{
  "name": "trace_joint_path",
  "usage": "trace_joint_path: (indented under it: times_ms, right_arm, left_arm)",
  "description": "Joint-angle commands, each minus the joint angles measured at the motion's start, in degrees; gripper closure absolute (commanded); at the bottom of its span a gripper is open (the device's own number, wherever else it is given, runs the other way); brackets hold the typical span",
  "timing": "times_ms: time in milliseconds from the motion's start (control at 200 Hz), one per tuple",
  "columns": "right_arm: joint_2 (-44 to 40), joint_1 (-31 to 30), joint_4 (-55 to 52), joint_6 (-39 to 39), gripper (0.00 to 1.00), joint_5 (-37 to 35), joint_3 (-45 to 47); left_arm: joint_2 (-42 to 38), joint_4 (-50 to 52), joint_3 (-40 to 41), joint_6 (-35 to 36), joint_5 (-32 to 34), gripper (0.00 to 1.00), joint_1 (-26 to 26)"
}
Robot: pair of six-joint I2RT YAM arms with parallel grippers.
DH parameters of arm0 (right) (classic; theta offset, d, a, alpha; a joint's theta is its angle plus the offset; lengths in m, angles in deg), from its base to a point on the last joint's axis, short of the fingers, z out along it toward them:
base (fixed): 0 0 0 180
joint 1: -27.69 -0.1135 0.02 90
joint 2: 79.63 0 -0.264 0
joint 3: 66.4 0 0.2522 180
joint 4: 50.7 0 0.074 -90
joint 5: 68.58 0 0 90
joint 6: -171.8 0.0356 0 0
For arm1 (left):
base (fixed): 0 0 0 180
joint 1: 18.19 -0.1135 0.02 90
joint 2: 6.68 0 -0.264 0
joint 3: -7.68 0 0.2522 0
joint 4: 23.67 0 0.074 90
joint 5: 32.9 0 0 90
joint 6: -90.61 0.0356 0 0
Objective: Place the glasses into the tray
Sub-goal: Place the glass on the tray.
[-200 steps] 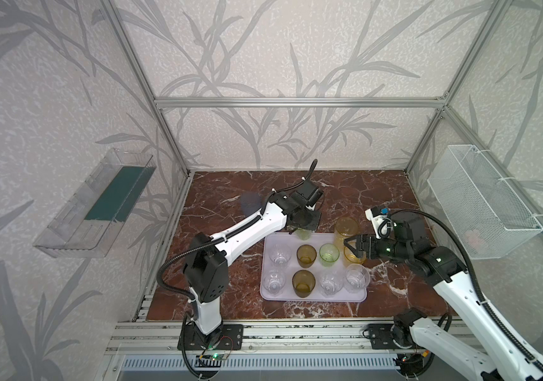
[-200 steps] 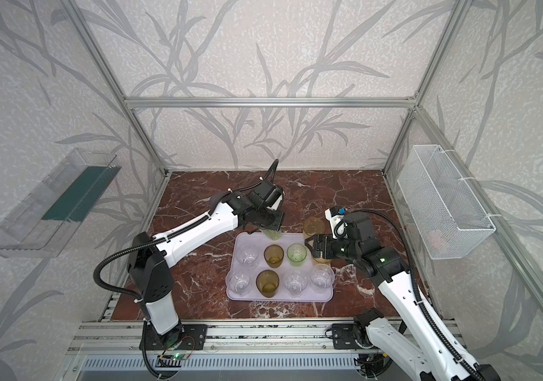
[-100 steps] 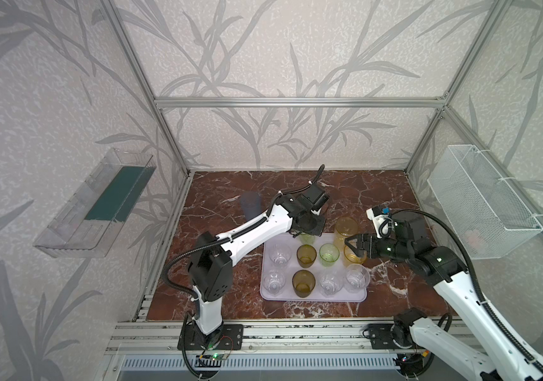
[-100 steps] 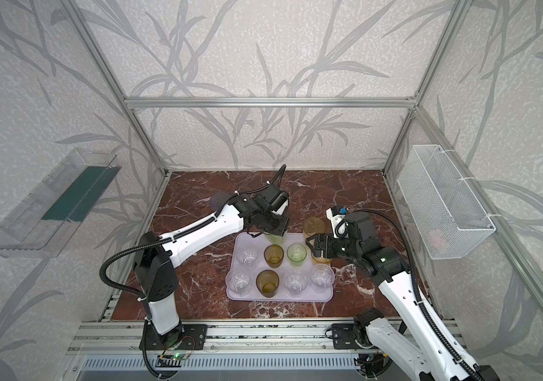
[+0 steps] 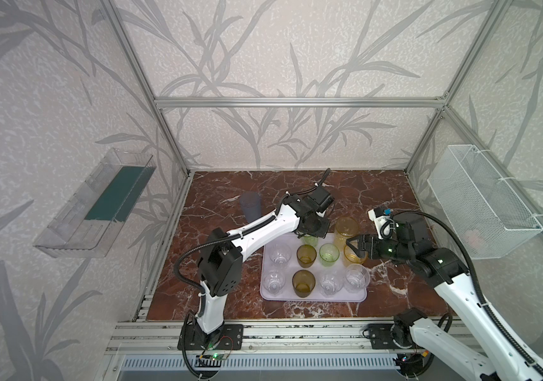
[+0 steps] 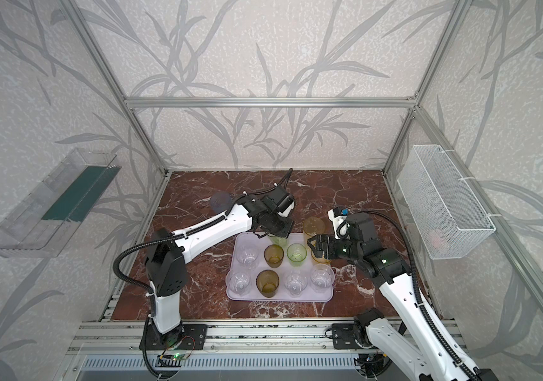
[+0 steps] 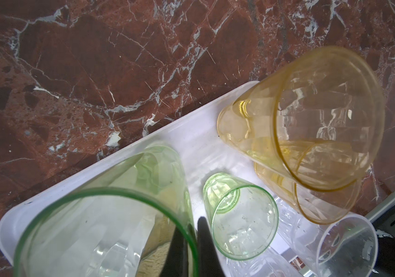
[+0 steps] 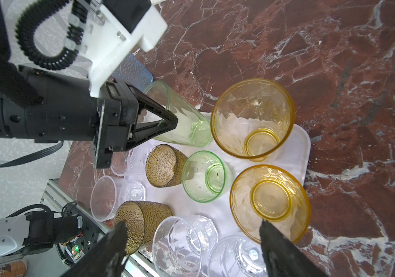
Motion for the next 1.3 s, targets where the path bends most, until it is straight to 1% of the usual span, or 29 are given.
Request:
trace_joint_path:
  times_ms: [0, 35, 110, 190, 285, 480, 565, 620, 695, 720, 1105, 1295]
  right_arm:
    - [-0.72, 0.41, -0.61, -0.2, 0.14, -0.11, 0.55]
    - [-0.76, 0.41, -0.61, -0.26, 0.14, -0.01, 0.65]
    - [-0.77, 0.53, -0.48, -0.32, 0.14, 0.14, 0.62]
    - [-0.67, 0.6, -0.48, -0.32, 0.14, 0.29, 0.54]
    - [-0.72, 0.62, -0.63, -0.24, 0.14, 0.34, 0.54]
    - [-1.12, 0.76, -0.69, -0.04, 0.14, 0.4, 0.71]
    - [-1.25, 0.76, -0.64, 0.09, 0.14, 0.59, 0.71]
    - [-1.27, 0.76, -0.58, 0.09, 0.14, 0.69, 0.71]
    - [-1.21, 0.83, -0.61, 0.09, 0.14, 0.68, 0.75]
    - [-1.2, 0.85, -0.6, 0.1, 0.14, 0.77, 0.72]
    - [-1.07, 0.85, 1.26, 1.37, 0.14, 3.58, 1.59]
    - [-1.68, 0.85, 0.93, 1.27, 0.14, 3.59, 1.92]
  left_arm:
    - [0.33, 1.81, -1.91, 1.21, -0.68, 0.95, 0.51]
    - [0.21, 1.71, -1.87, 1.32, -0.58, 0.91, 0.51]
    - [-0.19, 1.67, -1.77, 1.43, -0.07, 0.74, 0.59]
    - [-0.5, 1.71, -1.68, 1.5, 0.37, 0.68, 0.6]
    - [-0.85, 1.69, -1.64, 1.52, 0.71, 0.57, 0.6]
    - [-1.71, 1.71, -1.44, 1.52, 1.88, 0.39, 0.6]
    - [-2.21, 1.49, -1.26, 1.43, 2.17, 0.27, 0.59]
    - [-2.5, 1.27, -1.07, 1.43, 2.39, 0.17, 0.6]
    - [-2.91, 0.93, -0.95, 1.43, 2.85, 0.06, 0.6]
    - [-2.92, 0.93, -0.93, 1.43, 3.04, 0.01, 0.6]
    - [-5.3, 0.75, -1.04, 1.69, 6.16, 0.01, 0.6]
    - [-8.15, -0.46, 0.9, 1.31, 7.1, 0.01, 0.6]
